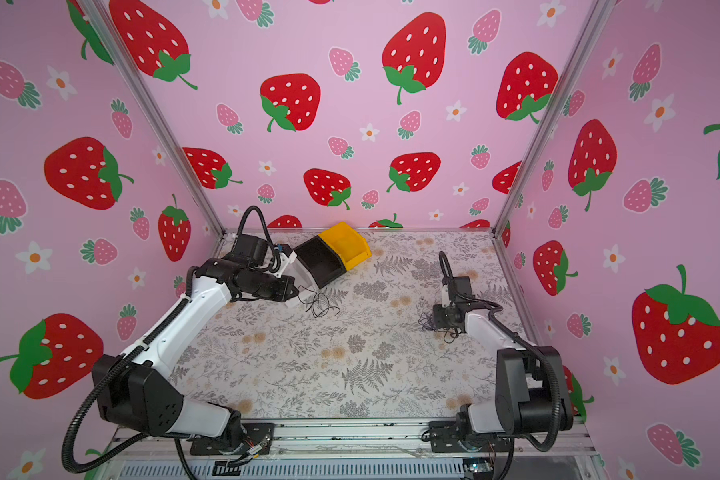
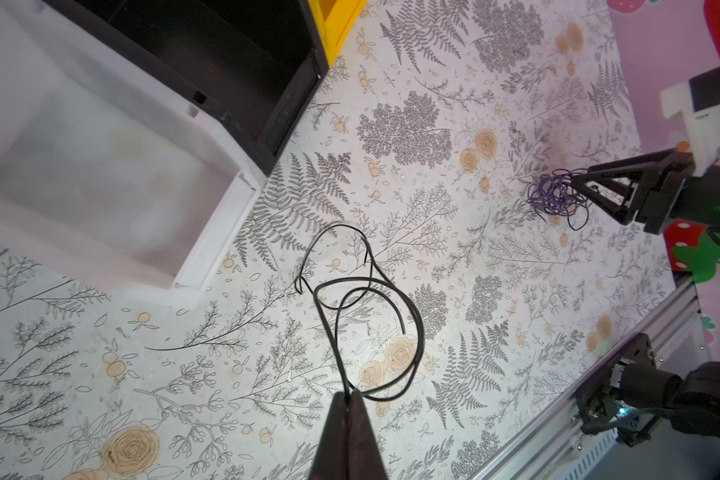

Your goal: Untangle the cables

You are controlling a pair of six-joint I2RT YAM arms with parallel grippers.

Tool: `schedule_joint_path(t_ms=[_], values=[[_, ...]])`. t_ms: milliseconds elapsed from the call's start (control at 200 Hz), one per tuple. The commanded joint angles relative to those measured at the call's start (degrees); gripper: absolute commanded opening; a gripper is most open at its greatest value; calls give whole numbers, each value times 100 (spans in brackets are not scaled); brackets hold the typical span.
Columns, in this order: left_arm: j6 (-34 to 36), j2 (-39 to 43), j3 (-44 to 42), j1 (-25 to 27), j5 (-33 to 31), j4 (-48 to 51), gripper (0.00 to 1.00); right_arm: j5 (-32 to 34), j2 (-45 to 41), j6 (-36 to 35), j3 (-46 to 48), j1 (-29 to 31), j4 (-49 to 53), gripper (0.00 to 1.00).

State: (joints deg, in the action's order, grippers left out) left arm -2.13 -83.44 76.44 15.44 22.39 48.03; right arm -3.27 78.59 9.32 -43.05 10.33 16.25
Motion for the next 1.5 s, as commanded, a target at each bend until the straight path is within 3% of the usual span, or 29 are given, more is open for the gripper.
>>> schedule_joint_path(t_ms=[0,25,230,430,645,890,1261,1496], values=[[10,-123,290,259,342,136,0,-256,-479,-105,-185,-11,-152,51],[10,-145,336,318,361,144,0,-270,-576,-124,-199,4,-168,56],[-24,-304,738,741,591,86,0,-329,-1272,-313,-209,207,-447,65],[-162,-342,1115,1066,858,-198,0,-2013,-1470,-409,134,871,-1343,64],[-291,-467,1674,1362,995,-411,0,-2496,-1263,-579,623,1810,-2484,62],[-537,-493,1996,1564,1131,-748,0,-2424,-1346,-963,1263,2243,-3553,63],[-445,-542,2278,1890,1289,-663,0,-1862,-1121,-960,1473,2263,-3945,65],[-368,-481,2250,1935,1256,-642,0,-2005,-857,-956,1406,2263,-4212,53]])
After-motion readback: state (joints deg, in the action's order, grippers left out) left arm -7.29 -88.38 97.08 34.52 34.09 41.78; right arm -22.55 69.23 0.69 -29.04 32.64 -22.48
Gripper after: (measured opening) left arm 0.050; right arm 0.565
